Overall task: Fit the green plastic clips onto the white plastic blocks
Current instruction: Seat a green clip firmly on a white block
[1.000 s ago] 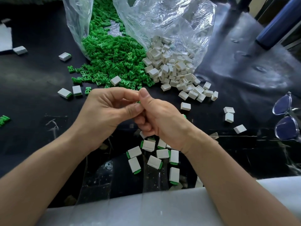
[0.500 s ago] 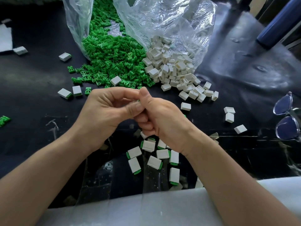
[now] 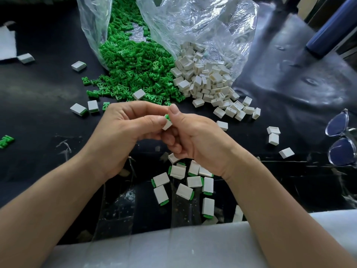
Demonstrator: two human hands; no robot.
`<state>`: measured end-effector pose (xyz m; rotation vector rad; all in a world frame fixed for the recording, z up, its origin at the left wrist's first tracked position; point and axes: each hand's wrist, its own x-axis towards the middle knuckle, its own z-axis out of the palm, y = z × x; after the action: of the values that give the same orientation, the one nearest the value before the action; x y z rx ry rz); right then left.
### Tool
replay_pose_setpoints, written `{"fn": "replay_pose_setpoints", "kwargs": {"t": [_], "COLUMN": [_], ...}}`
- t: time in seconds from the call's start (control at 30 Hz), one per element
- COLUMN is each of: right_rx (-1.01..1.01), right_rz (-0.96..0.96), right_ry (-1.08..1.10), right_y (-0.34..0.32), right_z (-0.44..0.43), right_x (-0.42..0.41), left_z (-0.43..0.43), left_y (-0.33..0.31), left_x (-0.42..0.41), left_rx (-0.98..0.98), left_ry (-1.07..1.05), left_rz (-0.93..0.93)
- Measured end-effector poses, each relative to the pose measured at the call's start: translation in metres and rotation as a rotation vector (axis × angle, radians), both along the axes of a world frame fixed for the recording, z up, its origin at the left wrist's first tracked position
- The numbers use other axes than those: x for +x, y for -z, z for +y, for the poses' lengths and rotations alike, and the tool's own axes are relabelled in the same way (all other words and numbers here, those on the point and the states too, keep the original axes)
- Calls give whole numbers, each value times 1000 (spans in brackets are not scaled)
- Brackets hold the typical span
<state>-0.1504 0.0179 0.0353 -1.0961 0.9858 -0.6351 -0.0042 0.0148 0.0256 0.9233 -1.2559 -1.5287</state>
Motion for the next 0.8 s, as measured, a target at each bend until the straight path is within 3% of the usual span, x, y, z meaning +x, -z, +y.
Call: {"fn": "replay_pose_setpoints", "kwargs": {"t": [0.47,0.8], "right_rx": [-83,-70], "right_rz": [86,36], "right_ry": [-26,-1], "right_y": [-2,2], "right_z": [2,2], "right_x": [1,3], "left_z": [0,3], "left_y": [0,-4], "left_x": [-1,-3], "left_rx": [-19,-20], "left_ry": [-3,-47], "left_rz": [-45,-65]}}
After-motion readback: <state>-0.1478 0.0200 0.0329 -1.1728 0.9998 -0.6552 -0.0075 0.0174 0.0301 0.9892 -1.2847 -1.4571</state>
